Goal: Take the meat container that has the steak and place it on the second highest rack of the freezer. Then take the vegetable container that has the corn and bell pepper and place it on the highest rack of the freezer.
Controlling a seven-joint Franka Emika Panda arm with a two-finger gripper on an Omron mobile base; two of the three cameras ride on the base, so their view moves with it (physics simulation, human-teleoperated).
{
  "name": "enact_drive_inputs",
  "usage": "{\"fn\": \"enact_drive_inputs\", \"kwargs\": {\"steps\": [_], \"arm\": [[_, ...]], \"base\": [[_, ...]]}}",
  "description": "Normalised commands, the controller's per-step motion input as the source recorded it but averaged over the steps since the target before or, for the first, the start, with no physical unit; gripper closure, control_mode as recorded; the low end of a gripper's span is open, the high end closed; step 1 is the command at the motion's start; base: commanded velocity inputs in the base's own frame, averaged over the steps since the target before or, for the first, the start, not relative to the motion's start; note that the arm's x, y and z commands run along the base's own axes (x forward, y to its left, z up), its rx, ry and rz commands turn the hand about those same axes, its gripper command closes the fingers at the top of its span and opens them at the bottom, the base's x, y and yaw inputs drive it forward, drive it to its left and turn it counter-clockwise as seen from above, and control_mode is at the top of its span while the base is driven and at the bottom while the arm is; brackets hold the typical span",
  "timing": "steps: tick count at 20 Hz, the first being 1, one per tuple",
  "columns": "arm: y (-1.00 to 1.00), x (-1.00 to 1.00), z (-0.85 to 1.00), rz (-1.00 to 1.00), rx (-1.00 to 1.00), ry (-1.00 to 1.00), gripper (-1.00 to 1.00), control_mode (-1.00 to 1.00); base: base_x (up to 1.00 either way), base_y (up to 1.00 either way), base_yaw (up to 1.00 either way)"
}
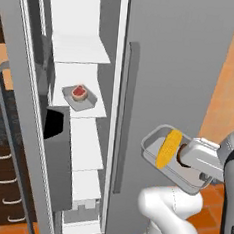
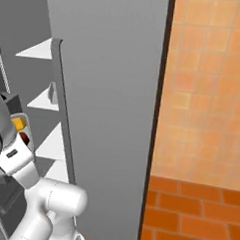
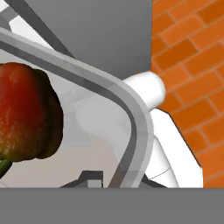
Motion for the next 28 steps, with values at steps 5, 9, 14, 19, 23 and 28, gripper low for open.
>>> {"fn": "enact_drive_inputs", "kwargs": {"steps": [5,9,14,19,23,28], "arm": [[0.00,0.00,0.00,0.00,0.00,0.00,1.00,1.00],[0.00,0.00,0.00,0.00,0.00,0.00,1.00,1.00],[0.13,0.00,0.20,-0.03,0.06,0.00,1.00,-1.00],[0.11,-0.11,0.60,-0.28,0.16,-0.02,1.00,-1.00],[0.37,0.38,0.31,-0.33,0.08,0.00,1.00,-1.00],[0.24,0.58,0.32,-0.25,0.13,0.01,1.00,-1.00]], "base": [[0.47,0.40,-0.05],[0.81,0.14,-0.09],[0.15,0.38,-0.02],[0.00,0.00,0.00],[0.00,0.00,0.00],[0.00,0.00,0.00]]}}
